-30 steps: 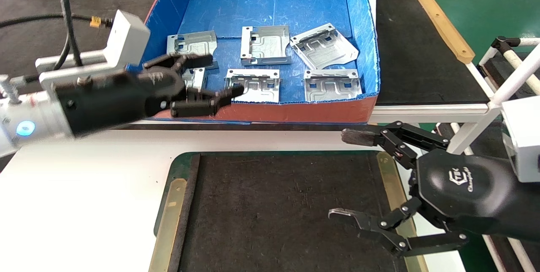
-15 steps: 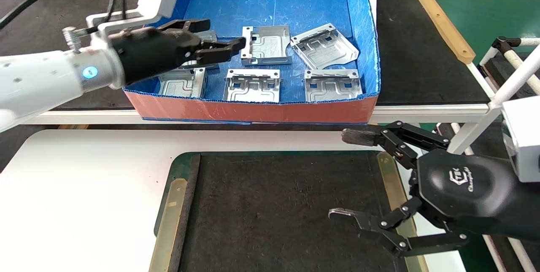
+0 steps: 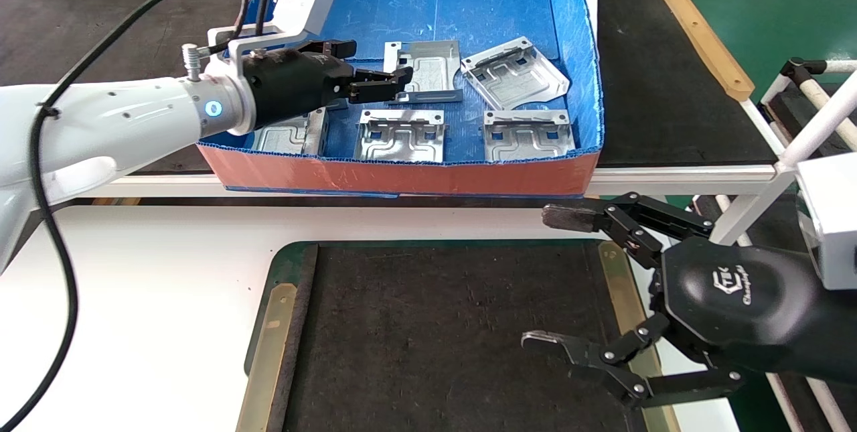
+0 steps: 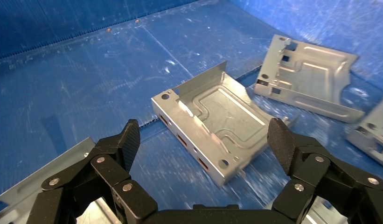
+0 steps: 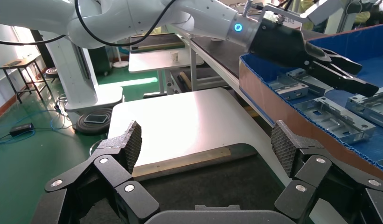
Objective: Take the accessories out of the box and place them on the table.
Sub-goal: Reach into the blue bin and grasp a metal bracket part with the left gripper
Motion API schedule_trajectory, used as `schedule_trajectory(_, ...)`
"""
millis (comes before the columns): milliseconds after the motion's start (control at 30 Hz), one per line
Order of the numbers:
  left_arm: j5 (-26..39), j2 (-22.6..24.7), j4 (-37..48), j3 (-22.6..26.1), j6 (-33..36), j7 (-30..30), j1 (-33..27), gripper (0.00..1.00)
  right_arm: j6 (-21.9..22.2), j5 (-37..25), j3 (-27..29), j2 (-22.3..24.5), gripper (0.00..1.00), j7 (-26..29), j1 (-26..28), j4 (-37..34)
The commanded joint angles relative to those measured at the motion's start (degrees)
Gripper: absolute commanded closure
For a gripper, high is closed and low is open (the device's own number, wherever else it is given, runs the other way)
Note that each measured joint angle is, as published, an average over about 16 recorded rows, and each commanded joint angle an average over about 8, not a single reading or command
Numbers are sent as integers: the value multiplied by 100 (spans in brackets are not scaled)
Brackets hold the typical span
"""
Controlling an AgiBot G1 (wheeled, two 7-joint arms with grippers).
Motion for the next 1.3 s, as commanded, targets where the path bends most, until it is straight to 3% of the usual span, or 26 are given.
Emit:
schedule_trajectory(33, 87, 91, 114, 43, -83, 2, -38, 0, 0, 0, 0, 0, 0, 0, 0, 0)
schedule_trajectory(400, 404, 515, 554, 192, -529, -15, -142, 0, 0, 0, 0, 0, 0, 0, 0, 0)
schedule_trajectory(900, 702, 645, 762, 303, -894, -213, -176, 0, 1, 0, 0, 0, 1, 0, -1, -1)
schedule_trajectory(1000, 731, 667, 779, 308, -968, -230, -178, 0, 2, 1, 0, 1, 22, 0, -1, -1)
schedule_trajectory(1167, 744, 674, 787, 308, -999, -235, -180, 1, 2, 1, 0, 1, 83, 0, -2, -2)
schedule_trajectory(1233, 741, 669, 784, 307, -987, -232, -180, 18, 2, 1, 0, 1, 97, 0, -2, -2)
schedule_trajectory(1300, 736, 665, 780, 306, -972, -230, -180, 43, 2, 1, 0, 1, 100, 0, -2, -2)
